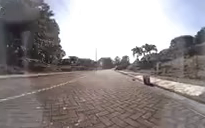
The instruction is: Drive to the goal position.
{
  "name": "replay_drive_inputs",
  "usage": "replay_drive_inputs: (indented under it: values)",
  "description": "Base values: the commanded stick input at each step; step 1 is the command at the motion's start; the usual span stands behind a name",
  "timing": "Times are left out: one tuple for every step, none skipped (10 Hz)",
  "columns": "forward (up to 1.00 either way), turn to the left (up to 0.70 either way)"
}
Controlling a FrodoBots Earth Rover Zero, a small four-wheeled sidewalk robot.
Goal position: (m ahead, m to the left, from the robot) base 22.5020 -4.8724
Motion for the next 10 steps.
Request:
replay_drive_inputs:
  values:
    - [0.7,0.0]
    - [0.7,0.0]
    - [0.7,0.0]
    - [0.74,0.0]
    - [0.85,0.0]
    - [0.85,0.0]
    - [0.85,0.0]
    - [0.85,0.0]
    - [0.85,0.0]
    - [0.85,0.0]
